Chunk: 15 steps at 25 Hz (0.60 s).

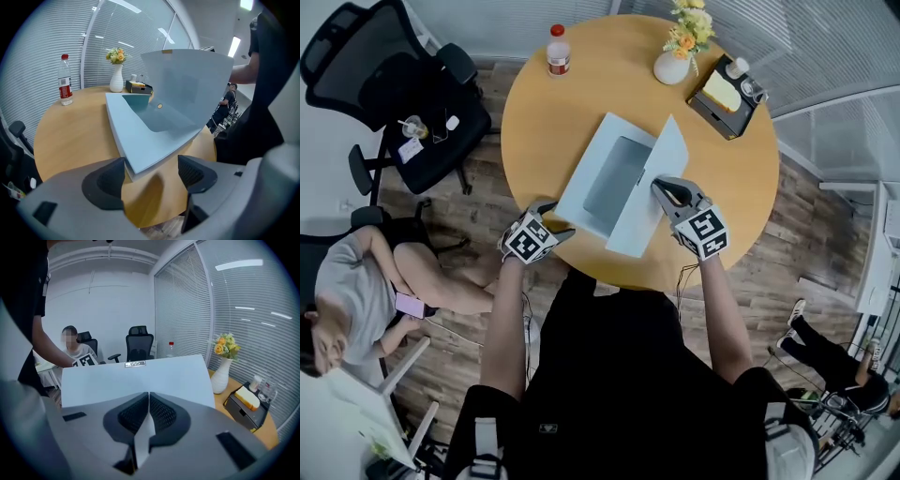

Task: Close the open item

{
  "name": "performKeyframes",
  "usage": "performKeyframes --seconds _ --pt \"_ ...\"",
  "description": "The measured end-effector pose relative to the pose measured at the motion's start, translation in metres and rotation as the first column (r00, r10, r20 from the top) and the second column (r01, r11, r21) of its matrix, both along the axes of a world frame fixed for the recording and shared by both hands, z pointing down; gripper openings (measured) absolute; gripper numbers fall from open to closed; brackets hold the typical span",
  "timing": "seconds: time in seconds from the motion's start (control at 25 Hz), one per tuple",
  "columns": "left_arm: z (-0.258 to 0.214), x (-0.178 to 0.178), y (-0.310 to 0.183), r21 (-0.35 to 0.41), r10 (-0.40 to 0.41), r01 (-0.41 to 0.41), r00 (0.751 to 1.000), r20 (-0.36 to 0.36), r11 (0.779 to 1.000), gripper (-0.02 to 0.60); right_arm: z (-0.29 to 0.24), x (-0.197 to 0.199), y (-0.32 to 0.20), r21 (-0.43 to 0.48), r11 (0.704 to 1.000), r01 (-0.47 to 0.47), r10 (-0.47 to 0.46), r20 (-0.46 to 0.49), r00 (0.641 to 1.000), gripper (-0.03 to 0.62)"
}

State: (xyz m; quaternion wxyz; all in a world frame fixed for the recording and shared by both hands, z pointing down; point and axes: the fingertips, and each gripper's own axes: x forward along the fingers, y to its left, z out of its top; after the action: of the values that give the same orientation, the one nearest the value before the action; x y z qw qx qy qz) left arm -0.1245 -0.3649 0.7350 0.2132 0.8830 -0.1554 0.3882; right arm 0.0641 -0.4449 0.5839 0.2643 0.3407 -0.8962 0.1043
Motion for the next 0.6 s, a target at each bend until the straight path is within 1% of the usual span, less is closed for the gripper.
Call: performKeyframes --seconds 0.24,0.44,0.6 --pt "-0.001 0.010 0.011 -0.014 0.036 -0.036 0.999 -0.009 0.999 0.347 0.014 -0.011 -0.009 -0.015 1.000 0.023 -0.023 -0.018 1.000 0.008" --pt "0.000 0.016 0.015 -0.020 0.043 -0.044 0.999 -0.021 0.999 0.347 0.026 -0.023 -0.016 -0.033 0.998 0.053 -0.054 -0.039 0.998 0.008" --pt "-0.002 0.018 0.015 -0.016 0.050 -0.050 0.999 -0.018 0.999 0.347 0.036 -0.030 -0.018 -0.051 0.996 0.077 -0.080 -0.055 0.995 0.008"
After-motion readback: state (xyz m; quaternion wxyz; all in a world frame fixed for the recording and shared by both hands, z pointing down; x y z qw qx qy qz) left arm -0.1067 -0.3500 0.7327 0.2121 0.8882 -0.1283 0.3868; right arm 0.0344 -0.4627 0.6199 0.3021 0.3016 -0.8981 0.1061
